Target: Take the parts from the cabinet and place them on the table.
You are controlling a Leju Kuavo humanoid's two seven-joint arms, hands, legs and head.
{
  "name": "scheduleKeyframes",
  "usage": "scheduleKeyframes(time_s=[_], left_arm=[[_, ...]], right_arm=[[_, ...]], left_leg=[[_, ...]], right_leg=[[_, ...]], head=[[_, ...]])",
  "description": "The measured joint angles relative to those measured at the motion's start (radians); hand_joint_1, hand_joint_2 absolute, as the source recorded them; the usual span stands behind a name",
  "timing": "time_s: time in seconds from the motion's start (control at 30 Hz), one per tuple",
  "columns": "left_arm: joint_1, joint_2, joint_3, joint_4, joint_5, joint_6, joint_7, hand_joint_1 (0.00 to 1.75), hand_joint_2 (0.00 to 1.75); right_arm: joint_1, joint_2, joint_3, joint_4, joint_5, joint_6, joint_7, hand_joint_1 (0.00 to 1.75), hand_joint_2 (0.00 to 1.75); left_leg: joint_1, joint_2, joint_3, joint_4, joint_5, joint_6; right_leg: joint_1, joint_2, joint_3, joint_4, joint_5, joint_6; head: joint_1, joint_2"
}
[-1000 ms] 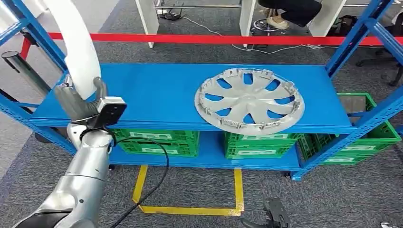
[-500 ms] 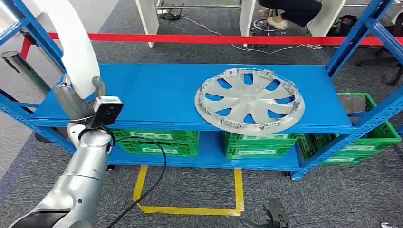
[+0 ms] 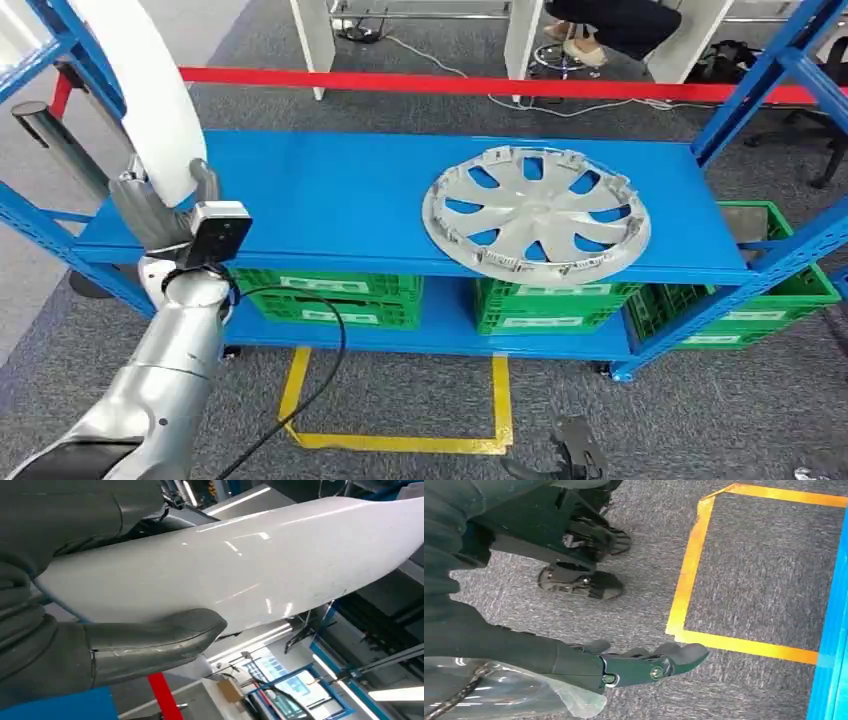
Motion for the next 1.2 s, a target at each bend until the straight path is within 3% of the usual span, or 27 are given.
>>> scheduleKeyframes(time_s=[0.07, 0.1, 0.13, 0.2, 0.23, 0.27, 0.4, 0.47, 0.53, 0.57, 0.6, 0.63, 0.67, 0.7, 0.73, 0.77, 0.8, 0.87, 0.9, 0.93, 0.97, 1.03, 1.07, 1.1, 1.13, 1.17, 1.2], left_arm=[[0.005, 0.000, 0.000, 0.003, 0.000, 0.000, 0.000, 1.75, 1.75], [0.007, 0.000, 0.000, 0.006, 0.000, 0.000, 0.000, 1.75, 1.75], [0.008, 0.000, 0.000, 0.008, 0.000, 0.000, 0.000, 1.75, 1.75], [0.007, 0.000, 0.000, 0.008, 0.000, 0.000, 0.000, 1.75, 1.75], [0.007, 0.001, 0.000, 0.008, 0.000, 0.000, 0.000, 1.75, 1.75], [0.005, 0.002, 0.000, 0.008, 0.000, 0.000, 0.000, 1.75, 1.75], [0.006, 0.008, 0.000, 0.009, 0.009, 0.000, 0.000, 1.75, 1.75], [0.005, 0.013, 0.000, 0.009, 0.009, 0.000, 0.000, 1.75, 1.75], [0.007, 0.017, 0.000, 0.010, 0.010, 0.000, 0.000, 1.75, 1.75], [0.009, 0.017, 0.000, 0.011, 0.010, 0.000, 0.000, 1.75, 1.75], [0.011, 0.019, 0.000, 0.013, 0.010, 0.000, 0.000, 1.75, 1.75], [0.012, 0.020, 0.000, 0.014, 0.010, 0.000, 0.000, 1.75, 1.75], [0.011, 0.020, 0.000, 0.014, 0.009, 0.000, 0.000, 1.75, 1.75], [0.009, 0.020, 0.000, 0.014, 0.010, 0.000, 0.000, 1.75, 1.75], [0.006, 0.021, 0.000, 0.014, 0.010, 0.000, 0.000, 1.75, 1.75], [0.002, 0.022, 0.000, 0.014, 0.010, 0.000, 0.000, 1.75, 1.75], [0.002, 0.022, 0.000, 0.014, 0.010, 0.000, 0.000, 1.75, 1.75], [0.002, 0.025, 0.000, 0.014, 0.008, 0.000, 0.000, 1.75, 1.75], [0.002, 0.024, 0.000, 0.014, 0.004, 0.000, 0.000, 1.75, 1.75], [0.001, 0.024, 0.000, 0.014, -0.003, 0.000, 0.000, 1.75, 1.75], [0.000, 0.023, 0.000, 0.014, -0.007, 0.000, 0.000, 1.75, 1.75], [0.001, 0.024, 0.001, 0.015, -0.012, 0.000, 0.000, 1.75, 1.75], [0.001, 0.024, 0.001, 0.016, -0.014, 0.000, 0.000, 1.75, 1.75], [0.002, 0.024, 0.001, 0.017, -0.016, 0.000, 0.000, 1.75, 1.75], [0.003, 0.024, 0.001, 0.019, -0.018, 0.000, 0.000, 1.75, 1.75], [0.003, 0.024, 0.001, 0.020, -0.019, 0.000, 0.000, 1.75, 1.75], [0.003, 0.025, 0.001, 0.020, -0.021, 0.000, 0.000, 1.75, 1.75]], right_arm=[[0.004, 0.000, 0.000, 0.000, 0.000, 0.000, 0.001, 0.00, 1.75], [0.005, 0.000, 0.000, 0.000, 0.000, 0.000, 0.001, 0.00, 1.75], [0.005, 0.000, 0.000, 0.000, 0.000, 0.000, 0.002, 0.00, 1.75], [0.002, -0.001, 0.000, 0.000, 0.000, 0.000, 0.002, 0.00, 1.75], [0.001, -0.001, 0.000, 0.000, 0.000, 0.000, 0.002, 0.00, 1.75], [-0.002, -0.001, 0.000, 0.000, 0.000, 0.000, 0.002, 0.00, 1.75], [0.001, -0.001, -0.001, 0.000, 0.002, 0.000, 0.003, 0.00, 1.75], [-0.002, -0.001, -0.001, 0.000, 0.002, 0.000, 0.003, 0.00, 1.75], [-0.001, -0.001, -0.001, 0.000, 0.002, 0.000, 0.003, 0.00, 1.75], [0.000, -0.001, -0.001, 0.000, 0.002, 0.000, 0.003, 0.00, 1.75], [0.001, -0.001, -0.001, 0.000, 0.002, 0.000, 0.003, 0.00, 1.75], [0.001, -0.001, -0.001, 0.000, 0.002, 0.000, 0.003, 0.00, 1.75], [0.000, -0.001, -0.001, 0.000, 0.002, 0.000, 0.003, 0.00, 1.75], [0.000, -0.001, -0.001, 0.000, 0.002, 0.000, 0.003, 0.00, 1.75], [0.000, 0.000, -0.001, 0.000, 0.002, 0.000, 0.003, 0.00, 1.75], [-0.001, 0.002, -0.001, 0.000, 0.002, -0.002, 0.003, 0.00, 1.75], [-0.001, 0.002, -0.001, 0.000, 0.003, -0.002, 0.003, 0.00, 1.75], [0.000, 0.004, -0.001, 0.000, 0.003, -0.002, 0.003, 0.00, 1.75], [0.001, 0.004, -0.001, 0.000, 0.003, -0.001, 0.003, 0.00, 1.75], [0.001, 0.003, -0.001, 0.000, 0.003, -0.002, 0.003, 0.00, 1.75], [0.001, 0.003, -0.001, 0.000, 0.003, -0.002, 0.003, 0.00, 1.75], [-0.002, 0.003, -0.001, 0.000, 0.003, -0.002, 0.003, 0.00, 1.75], [-0.001, 0.002, -0.001, 0.000, 0.003, -0.002, 0.003, 0.00, 1.75], [-0.001, 0.002, -0.001, 0.000, 0.003, -0.002, 0.003, 0.00, 1.75], [-0.001, 0.002, -0.001, 0.000, 0.003, -0.002, 0.003, 0.00, 1.75], [-0.002, 0.002, -0.001, 0.000, 0.003, -0.002, 0.003, 0.00, 1.75], [-0.003, 0.002, -0.001, 0.000, 0.003, -0.002, 0.004, 0.00, 1.75]], left_leg=[[-0.001, 0.001, -0.001, 0.002, 0.002, -0.001], [0.000, 0.001, -0.001, 0.003, 0.002, -0.001], [0.001, 0.001, -0.001, 0.004, 0.002, -0.002], [0.005, 0.000, 0.000, 0.014, -0.006, -0.014], [0.005, 0.000, -0.003, 0.022, -0.012, -0.023], [-0.001, -0.001, -0.013, 0.028, -0.015, -0.029], [0.001, -0.001, -0.016, 0.037, -0.015, -0.044], [0.003, -0.001, -0.036, 0.098, -0.082, -0.054], [0.003, -0.002, -0.088, 0.253, -0.172, -0.059], [0.003, -0.002, -0.108, 0.319, -0.199, -0.059], [0.003, -0.002, -0.106, 0.338, -0.198, -0.056], [0.003, -0.002, -0.084, 0.310, -0.175, -0.052], [0.002, -0.002, -0.045, 0.243, -0.139, -0.046], [-0.002, -0.002, 0.013, 0.142, -0.097, -0.035], [-0.008, -0.003, 0.065, 0.052, -0.078, -0.019], [-0.010, -0.002, 0.083, 0.015, -0.093, -0.014], [-0.014, -0.003, 0.076, 0.017, -0.080, -0.023], [-0.020, -0.004, 0.067, 0.014, -0.066, -0.016], [-0.015, -0.002, 0.061, -0.005, -0.048, -0.013], [-0.009, 0.005, 0.060, -0.013, -0.033, -0.013], [-0.008, 0.003, 0.048, -0.017, -0.021, -0.006], [-0.008, 0.004, 0.016, -0.014, 0.002, -0.001], [-0.008, 0.004, 0.001, -0.013, 0.013, -0.002], [-0.008, 0.004, -0.014, -0.012, 0.023, -0.003], [-0.007, 0.005, -0.031, -0.008, 0.034, -0.006], [-0.006, 0.005, -0.046, -0.003, 0.041, -0.010], [-0.005, 0.005, -0.061, 0.004, 0.048, -0.014]], right_leg=[[-0.003, 0.000, -0.071, 0.146, -0.052, 0.006], [-0.003, 0.000, -0.079, 0.158, -0.046, 0.008], [-0.005, -0.001, -0.065, 0.127, -0.014, 0.010], [-0.009, -0.007, 0.021, -0.045, 0.081, 0.012], [-0.010, -0.011, 0.054, -0.111, 0.080, 0.013], [-0.002, -0.006, 0.077, -0.114, 0.073, 0.003], [-0.006, -0.001, 0.062, -0.117, 0.074, -0.026], [-0.007, -0.003, 0.056, -0.119, 0.082, -0.040], [-0.004, -0.004, 0.047, -0.119, 0.087, -0.047], [-0.002, -0.004, 0.042, -0.119, 0.091, -0.048], [0.000, -0.004, 0.036, -0.119, 0.097, -0.048], [0.003, -0.004, 0.032, -0.119, 0.102, -0.049], [0.006, -0.003, 0.027, -0.119, 0.107, -0.049], [0.009, -0.002, 0.024, -0.119, 0.113, -0.049], [0.008, -0.002, 0.021, -0.119, 0.119, -0.049], [0.011, -0.003, 0.015, -0.120, 0.127, -0.042], [0.005, -0.004, 0.015, -0.124, 0.137, -0.035], [0.002, -0.004, 0.014, -0.136, 0.156, -0.022], [0.008, -0.004, 0.012, -0.143, 0.164, -0.013], [0.004, -0.005, 0.004, -0.134, 0.135, -0.011], [0.005, -0.005, -0.014, -0.100, 0.084, -0.010], [0.003, -0.005, -0.056, 0.058, -0.029, -0.004], [0.003, -0.005, -0.070, 0.123, -0.052, 0.000], [0.003, -0.005, -0.070, 0.158, -0.045, 0.003], [0.002, -0.005, -0.048, 0.152, -0.012, 0.005], [0.000, -0.006, -0.008, 0.108, 0.025, 0.006], [-0.002, -0.006, 0.052, 0.031, 0.050, 0.007]], head=[[-0.002, 0.000], [-0.001, 0.000], [-0.001, 0.000], [-0.001, 0.000], [-0.001, 0.000], [0.002, 0.000], [-0.001, 0.000], [-0.008, 0.000], [-0.010, 0.000], [-0.010, 0.000], [-0.010, 0.000], [-0.010, 0.000], [-0.010, 0.000], [-0.010, 0.000], [-0.010, 0.000], [-0.008, 0.000], [-0.010, 0.000], [-0.013, 0.000], [-0.011, 0.000], [-0.011, 0.000], [-0.007, 0.000], [-0.006, 0.000], [-0.007, 0.000], [-0.006, 0.000], [-0.006, 0.000], [-0.006, 0.000], [-0.006, 0.000]])
